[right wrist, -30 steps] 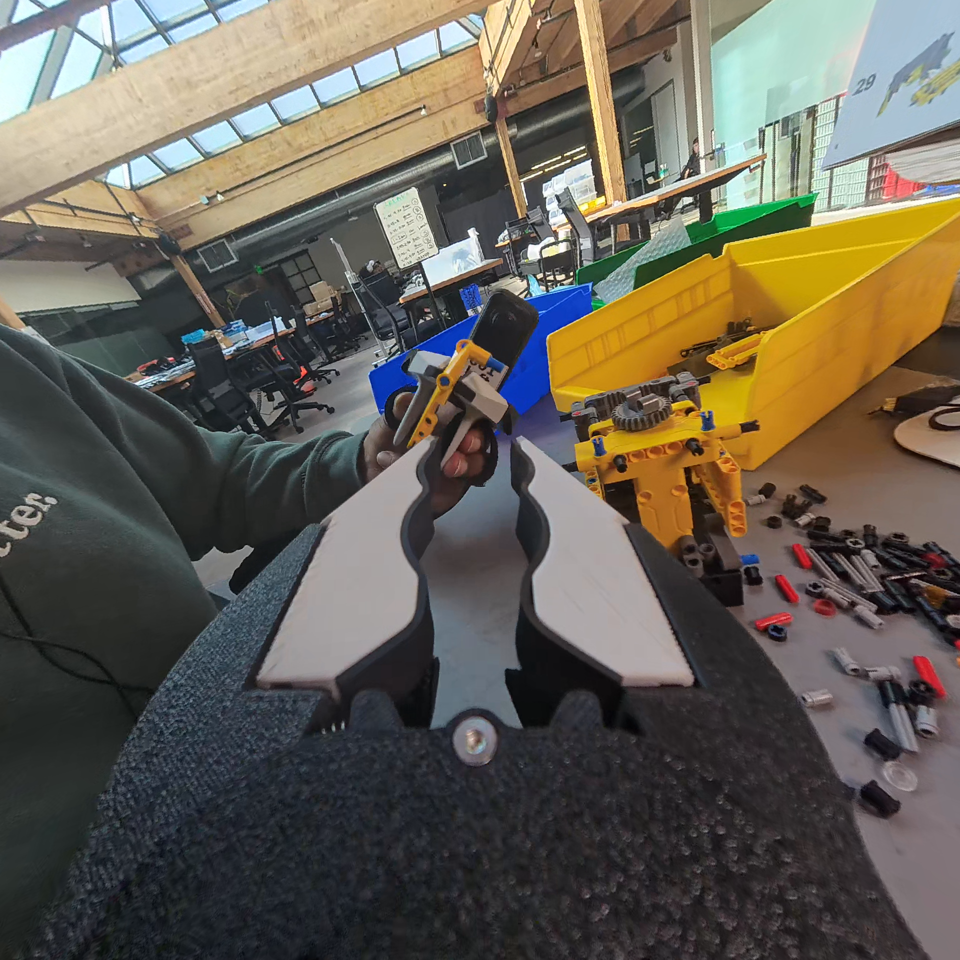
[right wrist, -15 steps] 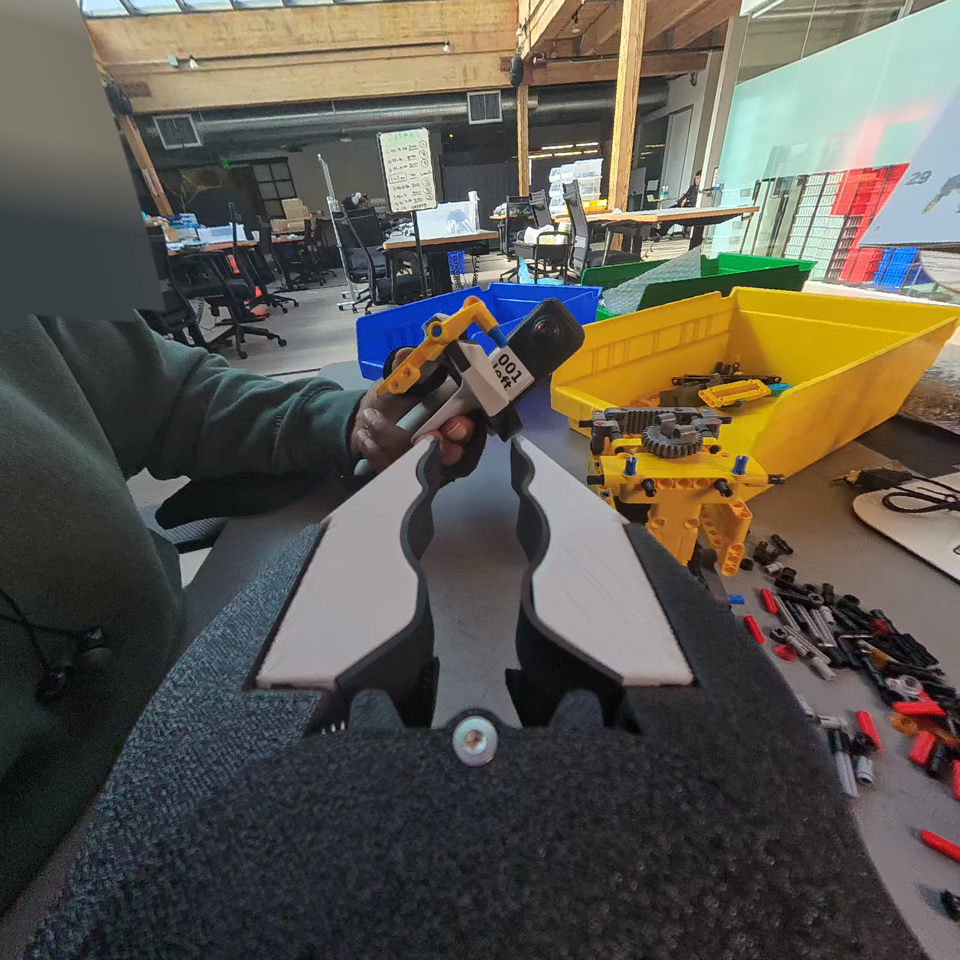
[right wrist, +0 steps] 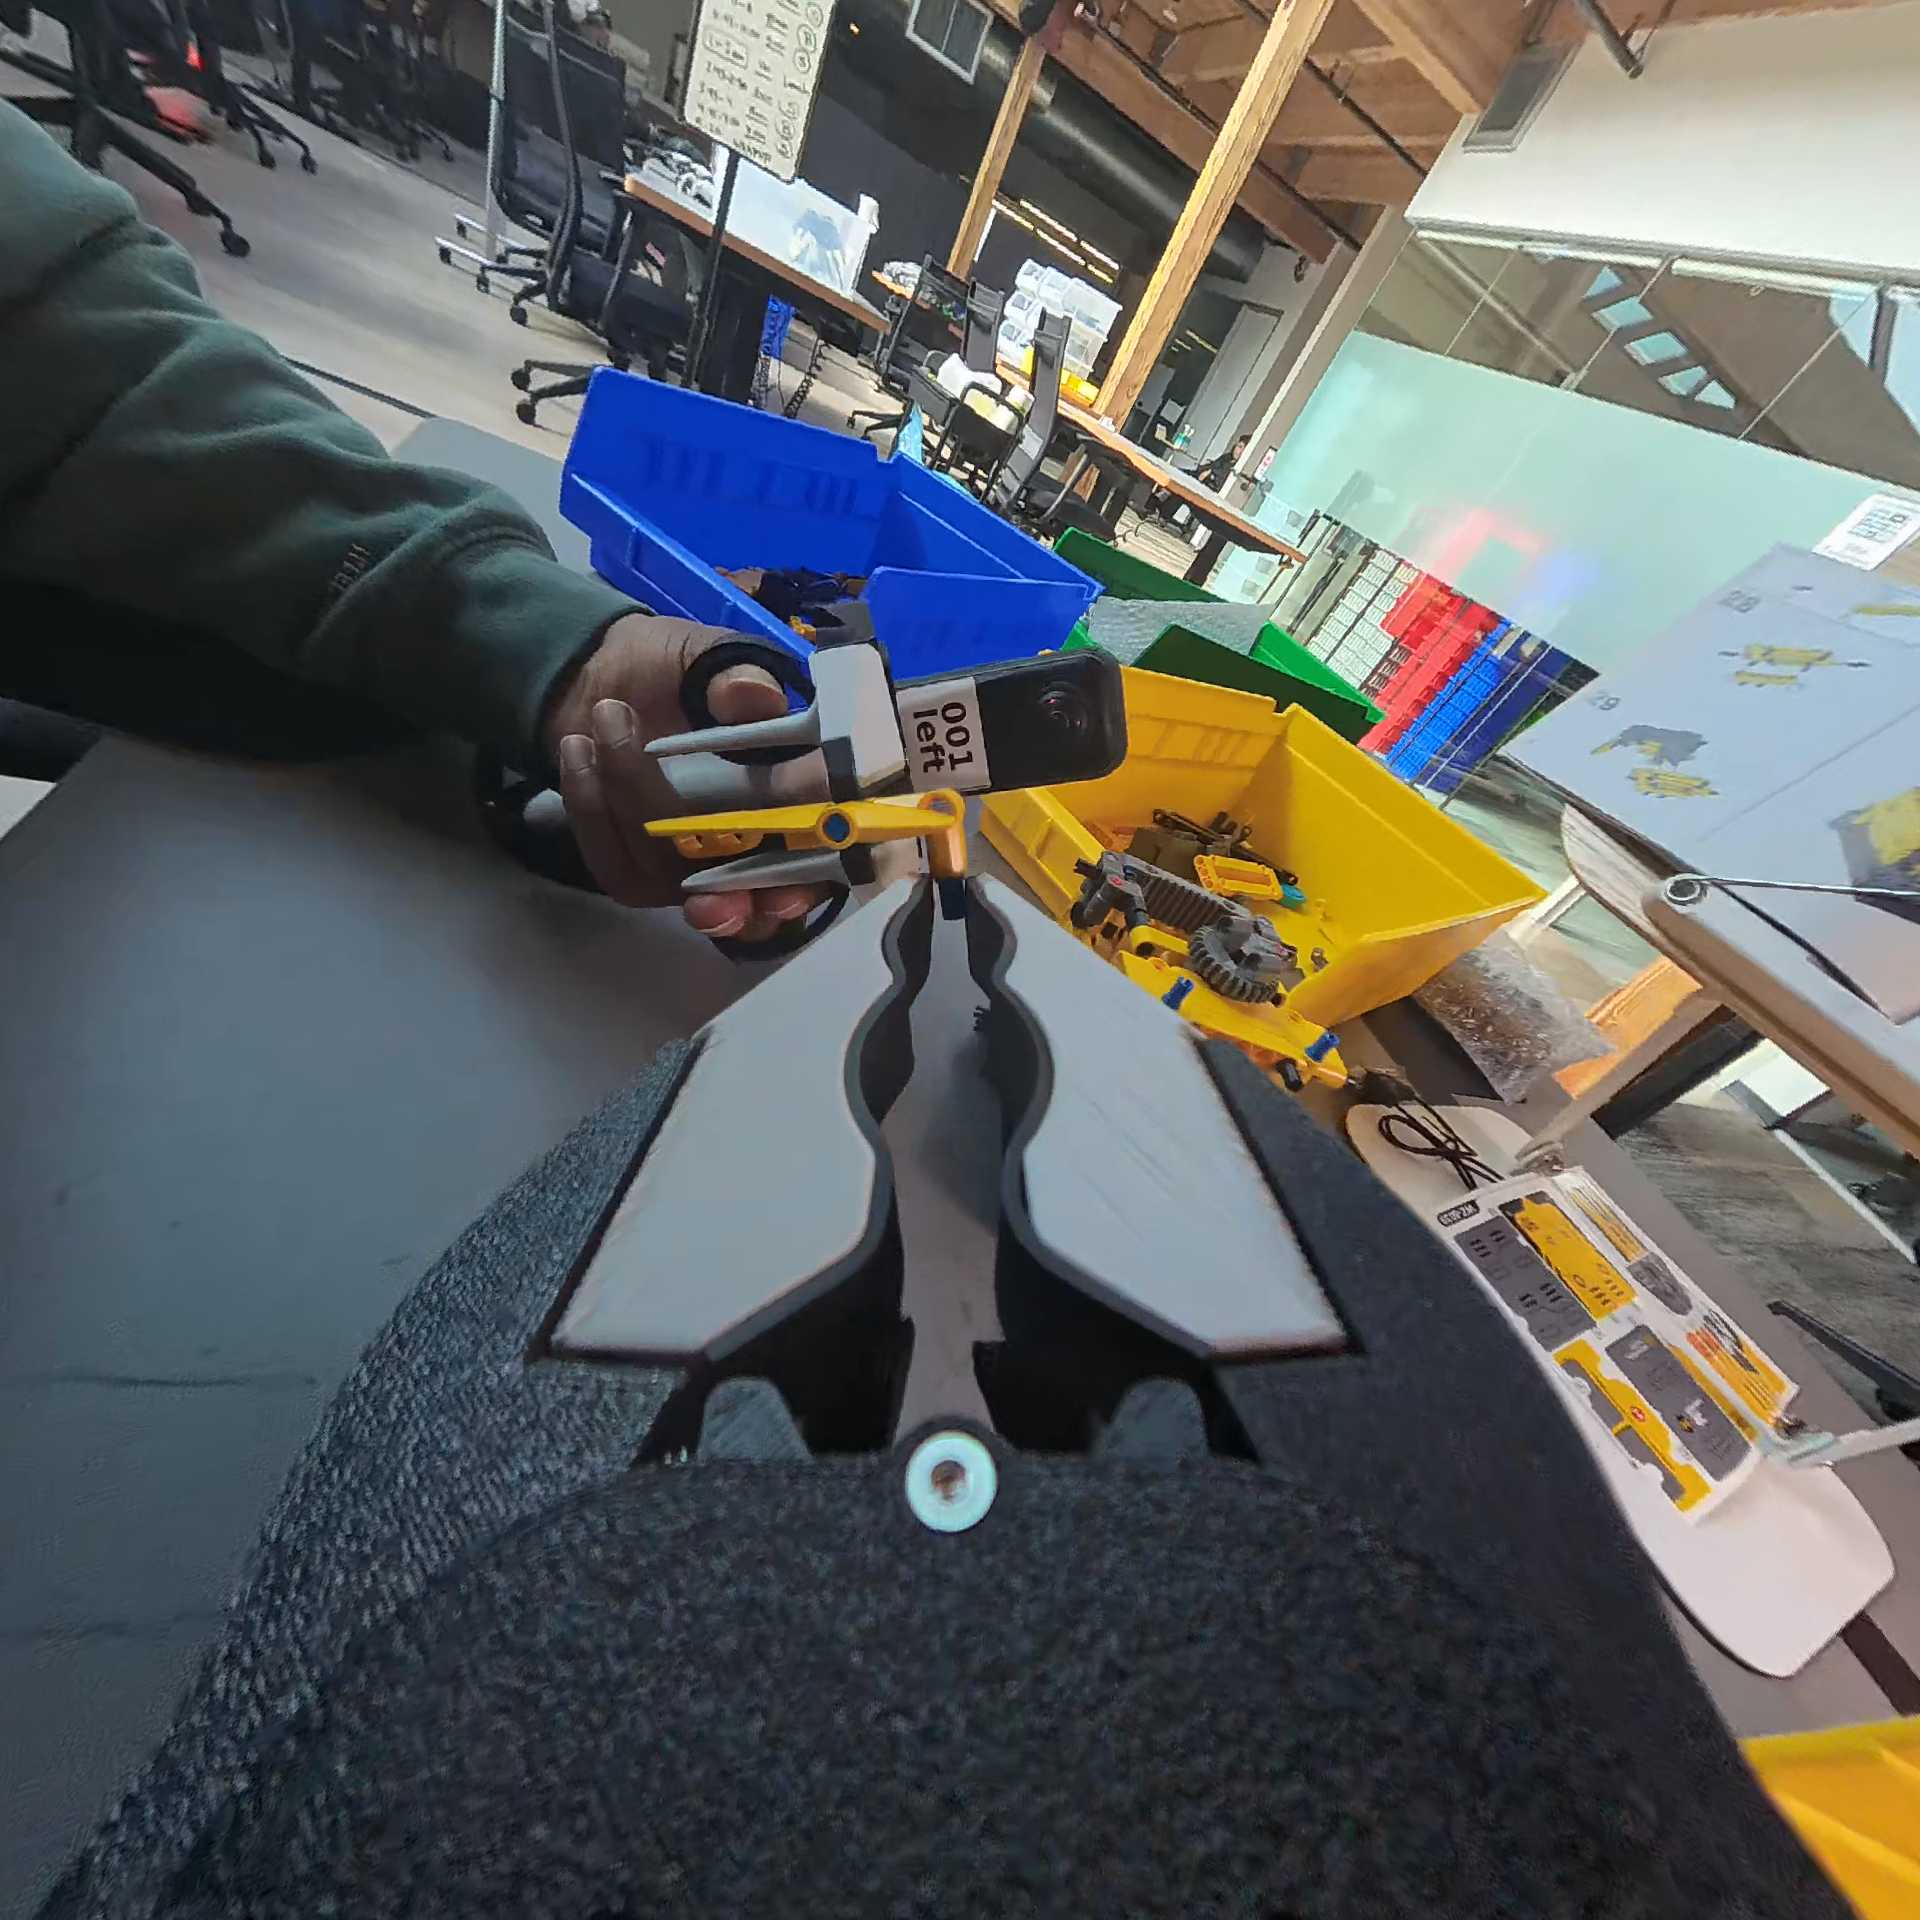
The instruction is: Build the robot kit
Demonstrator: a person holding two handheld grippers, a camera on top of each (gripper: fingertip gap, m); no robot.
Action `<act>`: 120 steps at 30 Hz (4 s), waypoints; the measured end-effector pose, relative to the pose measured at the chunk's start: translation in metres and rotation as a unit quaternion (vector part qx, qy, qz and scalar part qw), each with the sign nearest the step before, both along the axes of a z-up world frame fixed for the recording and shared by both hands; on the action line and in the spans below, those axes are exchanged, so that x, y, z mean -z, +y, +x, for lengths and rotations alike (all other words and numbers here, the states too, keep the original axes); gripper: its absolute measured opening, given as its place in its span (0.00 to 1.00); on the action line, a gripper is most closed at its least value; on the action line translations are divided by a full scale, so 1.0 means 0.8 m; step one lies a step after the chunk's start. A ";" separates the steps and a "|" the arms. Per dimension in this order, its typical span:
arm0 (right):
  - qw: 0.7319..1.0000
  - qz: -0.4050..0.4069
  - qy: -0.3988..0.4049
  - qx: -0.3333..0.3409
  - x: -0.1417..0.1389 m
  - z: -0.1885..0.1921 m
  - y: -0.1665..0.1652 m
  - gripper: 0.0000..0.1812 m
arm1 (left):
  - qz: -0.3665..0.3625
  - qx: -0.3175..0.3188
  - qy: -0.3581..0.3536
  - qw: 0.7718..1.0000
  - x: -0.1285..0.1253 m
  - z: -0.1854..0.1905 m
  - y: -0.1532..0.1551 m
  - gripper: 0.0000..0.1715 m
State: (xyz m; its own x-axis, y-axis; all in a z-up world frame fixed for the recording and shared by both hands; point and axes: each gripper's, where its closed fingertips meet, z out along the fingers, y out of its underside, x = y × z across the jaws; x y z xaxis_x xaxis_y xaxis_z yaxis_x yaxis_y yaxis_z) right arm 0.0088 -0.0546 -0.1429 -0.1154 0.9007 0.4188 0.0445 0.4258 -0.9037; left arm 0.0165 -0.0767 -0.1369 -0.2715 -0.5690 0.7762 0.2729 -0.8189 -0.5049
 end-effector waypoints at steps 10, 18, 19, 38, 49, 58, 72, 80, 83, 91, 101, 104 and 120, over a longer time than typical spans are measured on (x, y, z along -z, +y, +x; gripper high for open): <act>0.995 -0.016 -0.060 0.084 0.030 -0.005 0.046 0.02 | 0.083 -0.134 0.201 0.967 0.043 -0.017 0.033 0.12; 0.991 -0.003 -0.093 0.094 0.054 -0.015 0.046 0.02 | 0.156 -0.172 0.304 0.924 0.068 -0.008 0.040 0.14; 0.991 -0.008 -0.094 0.095 0.054 -0.016 0.046 0.02 | 0.160 -0.172 0.308 0.922 0.068 -0.007 0.039 0.12; 0.990 -0.120 -0.072 0.019 0.053 -0.018 0.041 0.03 | 0.139 -0.168 0.311 0.925 0.071 -0.015 0.039 0.07; 0.990 -0.108 -0.088 0.034 0.061 -0.017 0.044 0.03 | 0.172 -0.193 0.351 0.900 0.075 -0.019 0.045 0.08; 0.989 -0.102 -0.100 0.047 0.069 -0.020 0.045 0.03 | 0.171 -0.194 0.395 0.881 0.085 -0.022 0.046 0.08; 0.984 -0.135 -0.072 0.095 0.060 -0.012 0.078 0.10 | 0.132 -0.150 0.536 0.820 0.154 -0.046 0.045 0.08; 0.982 -0.142 -0.074 0.105 0.063 -0.010 0.084 0.11 | 0.160 -0.148 0.583 0.783 0.166 -0.055 0.045 0.08; 0.982 -0.142 -0.073 0.104 0.062 -0.010 0.084 0.11 | 0.157 -0.149 0.580 0.785 0.164 -0.058 0.045 0.08; 0.981 -0.145 -0.070 0.108 0.060 -0.009 0.086 0.11 | 0.219 -0.102 0.633 0.736 0.169 -0.074 0.028 0.07; 0.978 -0.163 -0.069 0.111 0.061 -0.010 0.090 0.11 | 0.205 -0.088 0.614 0.757 0.171 -0.080 0.021 0.07; 0.977 -0.167 -0.069 0.112 0.061 -0.009 0.092 0.11 | 0.204 -0.089 0.613 0.758 0.171 -0.080 0.021 0.07; 0.972 -0.183 -0.104 0.105 0.076 -0.014 0.091 0.25 | 0.215 -0.138 0.580 0.773 0.145 -0.078 0.035 0.07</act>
